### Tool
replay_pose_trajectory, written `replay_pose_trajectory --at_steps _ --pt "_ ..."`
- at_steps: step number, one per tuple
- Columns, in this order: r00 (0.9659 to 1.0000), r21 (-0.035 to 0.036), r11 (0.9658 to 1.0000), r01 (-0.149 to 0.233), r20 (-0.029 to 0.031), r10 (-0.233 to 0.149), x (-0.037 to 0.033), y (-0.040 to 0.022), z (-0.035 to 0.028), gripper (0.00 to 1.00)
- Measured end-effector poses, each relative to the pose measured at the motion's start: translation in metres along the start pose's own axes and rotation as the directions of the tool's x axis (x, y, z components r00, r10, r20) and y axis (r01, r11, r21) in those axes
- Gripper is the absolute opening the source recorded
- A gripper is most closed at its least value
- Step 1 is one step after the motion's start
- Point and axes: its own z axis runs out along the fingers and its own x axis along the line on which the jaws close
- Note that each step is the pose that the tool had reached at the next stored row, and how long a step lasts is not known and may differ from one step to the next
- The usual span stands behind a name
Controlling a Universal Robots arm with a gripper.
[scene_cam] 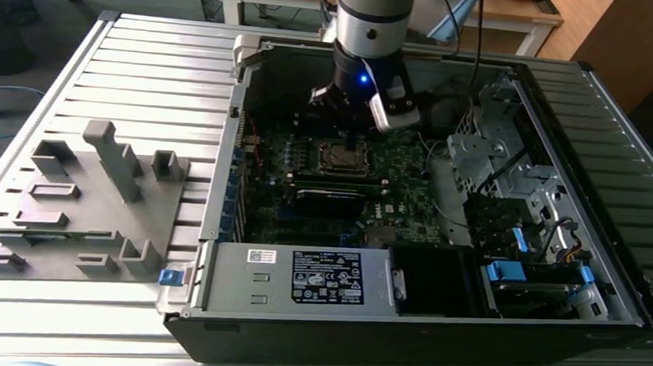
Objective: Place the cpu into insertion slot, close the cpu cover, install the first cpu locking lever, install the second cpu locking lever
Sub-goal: 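Install the second cpu locking lever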
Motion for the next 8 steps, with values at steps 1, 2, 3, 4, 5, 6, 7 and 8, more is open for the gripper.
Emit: replay_pose_trajectory --at_steps 1,2,3,4,5,6,7,8 --pt "1.0 0.0 1.0 0.0 0.0 0.0 -0.0001 -0.0009 0.0 0.11" --pt "1.0 0.0 1.0 0.0 0.0 0.0 -0.0002 -0.0018 0.0 0.11" --pt "1.0 -0.0001 1.0 0.0 0.0 0.0 -0.0003 -0.0026 0.0 0.11" --pt "1.0 -0.0001 1.0 0.0 0.0 0.0 -0.0003 -0.0029 0.0001 0.11" --pt "1.0 -0.0001 1.0 0.0 0.0 0.0 -0.0004 -0.0032 0.0002 0.11" --pt "1.0 -0.0002 1.0 0.0 0.0001 0.0 -0.0004 -0.0034 0.0004 0.11" --pt "1.0 0.0 1.0 0.0 0.0 0.0 -0.0005 -0.0038 0.0004 0.11" --pt "1.0 0.0001 1.0 0.0 0.0 0.0 -0.0005 -0.0042 0.0005 0.11"
